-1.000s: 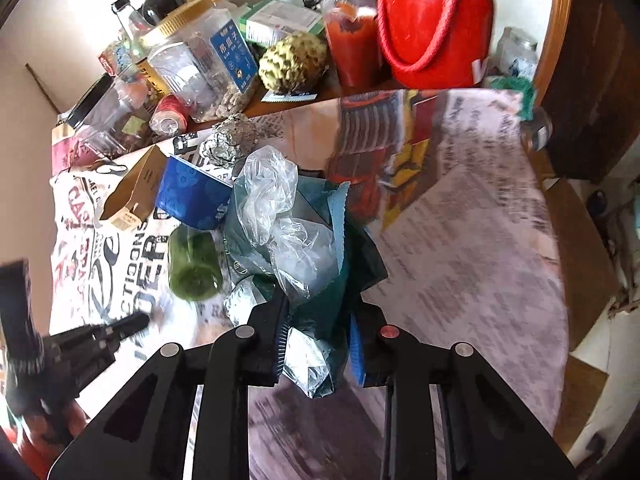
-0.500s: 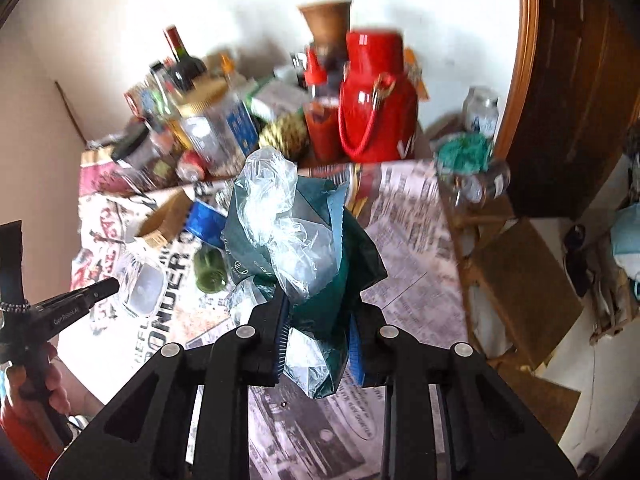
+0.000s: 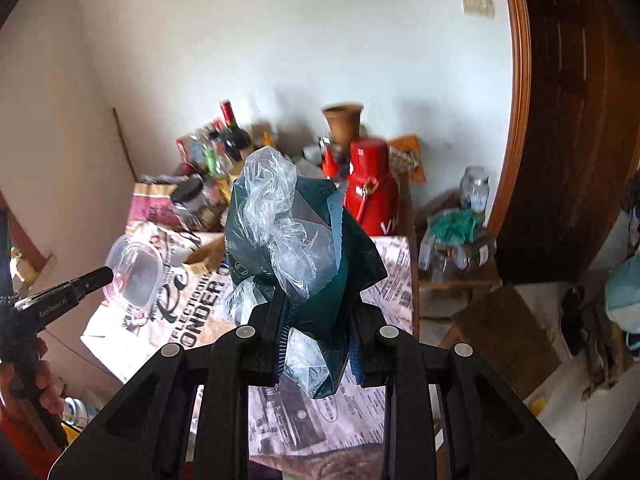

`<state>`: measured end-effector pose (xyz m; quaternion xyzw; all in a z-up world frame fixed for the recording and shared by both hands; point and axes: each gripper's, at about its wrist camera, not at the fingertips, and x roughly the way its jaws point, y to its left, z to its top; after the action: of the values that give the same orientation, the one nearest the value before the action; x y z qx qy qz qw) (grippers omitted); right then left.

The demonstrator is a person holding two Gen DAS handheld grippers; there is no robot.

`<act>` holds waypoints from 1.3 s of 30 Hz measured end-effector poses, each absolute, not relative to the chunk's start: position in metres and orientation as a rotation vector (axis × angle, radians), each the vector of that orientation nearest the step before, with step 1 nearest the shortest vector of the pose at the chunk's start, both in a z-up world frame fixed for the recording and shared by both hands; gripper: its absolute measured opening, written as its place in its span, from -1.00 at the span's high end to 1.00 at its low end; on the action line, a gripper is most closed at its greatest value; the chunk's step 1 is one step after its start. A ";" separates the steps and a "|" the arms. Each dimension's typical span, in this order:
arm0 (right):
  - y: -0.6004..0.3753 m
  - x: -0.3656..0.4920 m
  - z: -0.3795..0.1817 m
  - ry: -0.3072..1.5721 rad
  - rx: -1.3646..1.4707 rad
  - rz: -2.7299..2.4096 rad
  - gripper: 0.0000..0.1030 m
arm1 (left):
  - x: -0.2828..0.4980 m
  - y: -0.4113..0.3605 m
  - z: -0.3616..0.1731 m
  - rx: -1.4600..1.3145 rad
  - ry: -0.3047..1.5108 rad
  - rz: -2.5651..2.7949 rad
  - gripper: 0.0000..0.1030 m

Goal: Collect trash
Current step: 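Lift and carry the container and green bag with both tools toward the bucket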

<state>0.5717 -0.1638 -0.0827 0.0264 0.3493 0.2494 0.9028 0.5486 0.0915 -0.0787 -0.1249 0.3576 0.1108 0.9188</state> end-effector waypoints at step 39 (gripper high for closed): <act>-0.122 0.267 -0.083 0.732 0.147 0.345 0.56 | 0.240 0.110 -0.083 -0.141 0.752 -0.065 0.99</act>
<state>0.2666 -0.1221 -0.0826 0.0712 0.3557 0.1678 0.9166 0.2399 0.1103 -0.0833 -0.0687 0.3670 -0.0318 0.9271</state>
